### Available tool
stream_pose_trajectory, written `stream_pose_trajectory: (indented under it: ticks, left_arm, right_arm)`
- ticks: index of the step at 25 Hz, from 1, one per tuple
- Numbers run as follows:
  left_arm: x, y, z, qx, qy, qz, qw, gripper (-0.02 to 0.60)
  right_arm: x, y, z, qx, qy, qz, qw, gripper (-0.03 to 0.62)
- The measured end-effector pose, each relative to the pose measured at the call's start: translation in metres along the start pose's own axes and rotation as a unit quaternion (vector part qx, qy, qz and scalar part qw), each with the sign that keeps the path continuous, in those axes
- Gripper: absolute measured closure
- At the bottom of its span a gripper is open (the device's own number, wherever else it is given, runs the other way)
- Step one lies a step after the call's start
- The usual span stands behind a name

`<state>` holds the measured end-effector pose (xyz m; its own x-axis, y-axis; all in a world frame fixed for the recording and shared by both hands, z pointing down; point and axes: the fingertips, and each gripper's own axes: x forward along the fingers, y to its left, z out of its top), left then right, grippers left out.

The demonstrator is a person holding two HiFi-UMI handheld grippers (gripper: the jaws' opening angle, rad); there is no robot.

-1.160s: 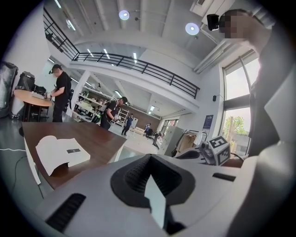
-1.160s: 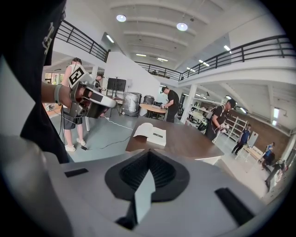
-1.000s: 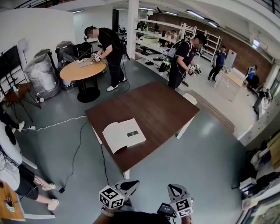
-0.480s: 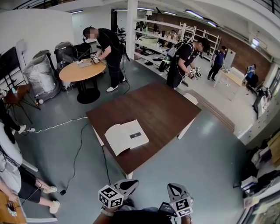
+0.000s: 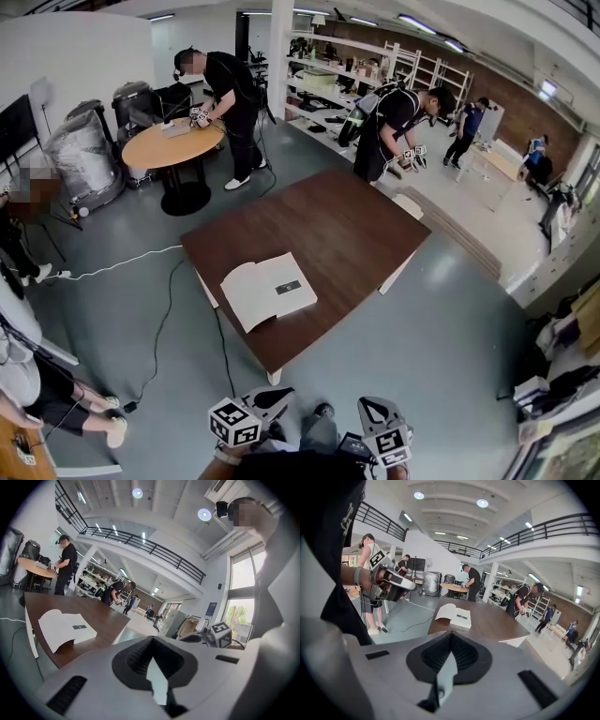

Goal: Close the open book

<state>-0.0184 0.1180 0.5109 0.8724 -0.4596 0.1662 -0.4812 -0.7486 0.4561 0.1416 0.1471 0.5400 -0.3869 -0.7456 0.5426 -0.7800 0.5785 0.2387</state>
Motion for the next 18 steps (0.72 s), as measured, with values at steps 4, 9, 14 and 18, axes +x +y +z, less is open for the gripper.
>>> stream_pose_trajectory:
  ticks: [4, 9, 14, 18]
  left_arm:
    - [0.006, 0.009, 0.009, -0.007, -0.001, 0.008, 0.9999, 0.580]
    - [0.017, 0.022, 0.023, -0.015, -0.008, 0.018, 0.9997, 0.580]
    - [0.043, 0.038, 0.038, -0.025, -0.014, 0.024, 0.9993, 0.580]
    - [0.068, 0.050, 0.050, -0.042, -0.024, 0.023, 0.9986, 0.580]
  right_arm:
    - [0.013, -0.010, 0.009, -0.005, -0.001, 0.012, 1.000, 0.606]
    - [0.028, -0.031, 0.021, -0.005, -0.013, 0.018, 1.000, 0.606]
    - [0.044, -0.061, 0.021, 0.000, -0.014, 0.025, 1.000, 0.606]
    - [0.058, -0.092, 0.021, 0.004, -0.018, 0.027, 0.999, 0.606]
